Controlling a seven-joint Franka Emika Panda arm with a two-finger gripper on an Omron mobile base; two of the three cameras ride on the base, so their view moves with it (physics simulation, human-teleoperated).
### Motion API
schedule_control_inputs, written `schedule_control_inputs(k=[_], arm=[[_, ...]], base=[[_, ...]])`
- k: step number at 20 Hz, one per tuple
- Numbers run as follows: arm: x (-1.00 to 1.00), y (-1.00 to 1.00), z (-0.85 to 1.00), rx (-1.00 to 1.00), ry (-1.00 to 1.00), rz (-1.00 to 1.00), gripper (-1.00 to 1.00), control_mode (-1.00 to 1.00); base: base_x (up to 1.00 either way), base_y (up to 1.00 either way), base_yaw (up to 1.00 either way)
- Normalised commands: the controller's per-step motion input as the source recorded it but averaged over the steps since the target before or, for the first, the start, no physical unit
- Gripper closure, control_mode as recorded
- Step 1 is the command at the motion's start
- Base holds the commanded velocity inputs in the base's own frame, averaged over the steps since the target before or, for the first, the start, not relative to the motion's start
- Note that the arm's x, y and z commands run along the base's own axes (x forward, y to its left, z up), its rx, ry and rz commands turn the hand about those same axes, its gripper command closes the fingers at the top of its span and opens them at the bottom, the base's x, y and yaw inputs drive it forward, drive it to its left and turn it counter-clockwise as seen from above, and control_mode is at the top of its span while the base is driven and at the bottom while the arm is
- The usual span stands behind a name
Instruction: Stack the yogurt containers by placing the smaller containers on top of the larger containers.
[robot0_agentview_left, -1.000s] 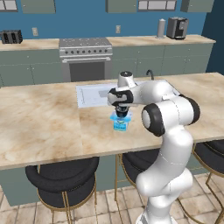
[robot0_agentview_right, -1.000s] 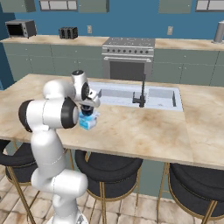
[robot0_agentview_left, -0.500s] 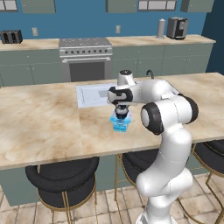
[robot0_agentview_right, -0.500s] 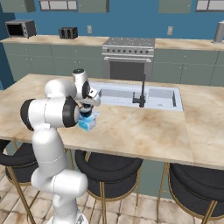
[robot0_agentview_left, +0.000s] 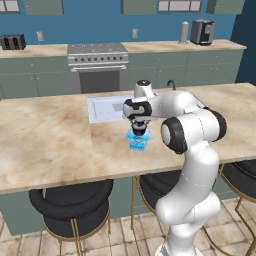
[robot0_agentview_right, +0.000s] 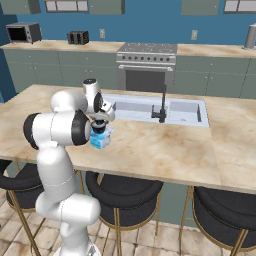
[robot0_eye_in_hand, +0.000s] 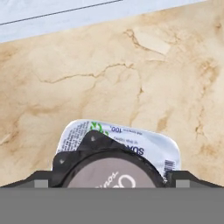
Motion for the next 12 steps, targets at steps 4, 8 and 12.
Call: schedule_control_inputs(k=[4, 8, 12], arm=[[-0.25, 0.01, 0.07, 0.0, 0.0, 0.0, -1.0, -1.0], [-0.79, 0.09, 0.25, 0.0, -0.02, 0.0, -1.0, -1.0], [-0.86, 0.14, 0.31, 0.0, -0.02, 0.0, -1.0, -1.0]], base=[[0.0, 0.0, 0.0], [0.0, 0.0, 0.0], [0.0, 0.0, 0.0]])
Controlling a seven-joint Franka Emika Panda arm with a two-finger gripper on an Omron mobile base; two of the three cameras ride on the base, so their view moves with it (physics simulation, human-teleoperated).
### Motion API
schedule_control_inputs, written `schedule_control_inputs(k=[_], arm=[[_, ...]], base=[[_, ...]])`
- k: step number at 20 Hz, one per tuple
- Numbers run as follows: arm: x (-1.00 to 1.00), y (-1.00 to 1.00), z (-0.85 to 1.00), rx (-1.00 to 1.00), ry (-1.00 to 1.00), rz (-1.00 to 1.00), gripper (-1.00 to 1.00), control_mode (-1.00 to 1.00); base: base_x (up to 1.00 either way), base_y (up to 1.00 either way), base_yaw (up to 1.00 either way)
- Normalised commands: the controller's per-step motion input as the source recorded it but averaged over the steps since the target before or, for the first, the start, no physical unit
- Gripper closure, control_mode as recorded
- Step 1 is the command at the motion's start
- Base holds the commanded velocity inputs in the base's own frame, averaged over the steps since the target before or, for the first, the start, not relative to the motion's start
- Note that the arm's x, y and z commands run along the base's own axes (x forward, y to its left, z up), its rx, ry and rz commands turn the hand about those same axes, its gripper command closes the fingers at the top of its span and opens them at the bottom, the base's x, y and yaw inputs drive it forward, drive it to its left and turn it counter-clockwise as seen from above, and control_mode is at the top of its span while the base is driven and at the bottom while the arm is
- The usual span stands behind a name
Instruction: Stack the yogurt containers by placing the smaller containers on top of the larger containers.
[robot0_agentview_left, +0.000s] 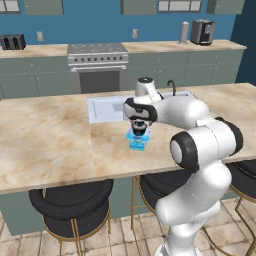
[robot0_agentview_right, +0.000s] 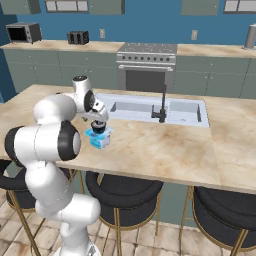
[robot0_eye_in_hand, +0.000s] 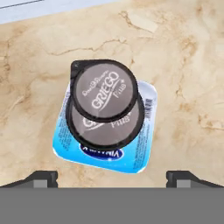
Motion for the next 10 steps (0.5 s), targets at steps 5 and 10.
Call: schedule_control_inputs(k=[5, 10], arm=[[-0.85, 0.01, 0.29, 0.0, -0.08, 0.01, -1.0, -1.0], [-0.73, -0.24, 0.55, 0.01, -0.29, 0.02, -1.0, -1.0]], base=[[0.0, 0.0, 0.0], [0.0, 0.0, 0.0]])
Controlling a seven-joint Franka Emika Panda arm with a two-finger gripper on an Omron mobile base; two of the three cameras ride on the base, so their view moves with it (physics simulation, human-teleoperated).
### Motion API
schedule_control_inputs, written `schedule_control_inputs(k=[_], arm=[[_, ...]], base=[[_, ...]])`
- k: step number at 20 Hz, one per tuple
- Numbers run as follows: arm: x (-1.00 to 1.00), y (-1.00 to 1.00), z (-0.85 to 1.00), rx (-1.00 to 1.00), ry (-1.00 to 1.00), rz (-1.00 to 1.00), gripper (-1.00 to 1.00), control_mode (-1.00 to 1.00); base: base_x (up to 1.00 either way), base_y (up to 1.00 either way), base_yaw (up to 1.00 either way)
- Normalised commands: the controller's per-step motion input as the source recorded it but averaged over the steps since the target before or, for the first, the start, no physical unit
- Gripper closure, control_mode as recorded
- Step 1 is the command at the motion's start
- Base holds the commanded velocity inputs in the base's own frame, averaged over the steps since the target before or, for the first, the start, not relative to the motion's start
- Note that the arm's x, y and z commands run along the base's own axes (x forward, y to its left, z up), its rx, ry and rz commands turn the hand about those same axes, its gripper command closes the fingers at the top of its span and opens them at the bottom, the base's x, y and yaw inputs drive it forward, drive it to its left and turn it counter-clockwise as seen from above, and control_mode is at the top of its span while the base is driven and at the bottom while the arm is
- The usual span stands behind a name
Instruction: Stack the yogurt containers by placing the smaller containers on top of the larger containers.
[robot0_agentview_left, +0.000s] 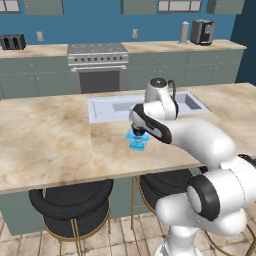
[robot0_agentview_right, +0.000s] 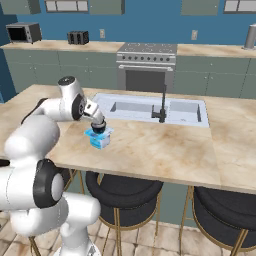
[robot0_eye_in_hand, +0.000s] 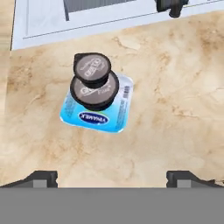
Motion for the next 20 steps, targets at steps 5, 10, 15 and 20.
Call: schedule_control_inputs(k=[5, 10, 15, 20], arm=[[-0.66, -0.43, 0.81, 0.04, -0.33, 0.02, -1.0, -1.0], [-0.75, -0.41, 0.66, 0.04, -0.32, 0.05, -1.0, -1.0], [-0.81, -0.35, 0.6, 0.03, -0.26, 0.04, -1.0, -1.0], [-0.83, -0.25, 0.49, 0.01, -0.16, 0.01, -1.0, -1.0]], base=[[0.0, 0.0, 0.0], [0.0, 0.0, 0.0], [0.0, 0.0, 0.0], [0.0, 0.0, 0.0]])
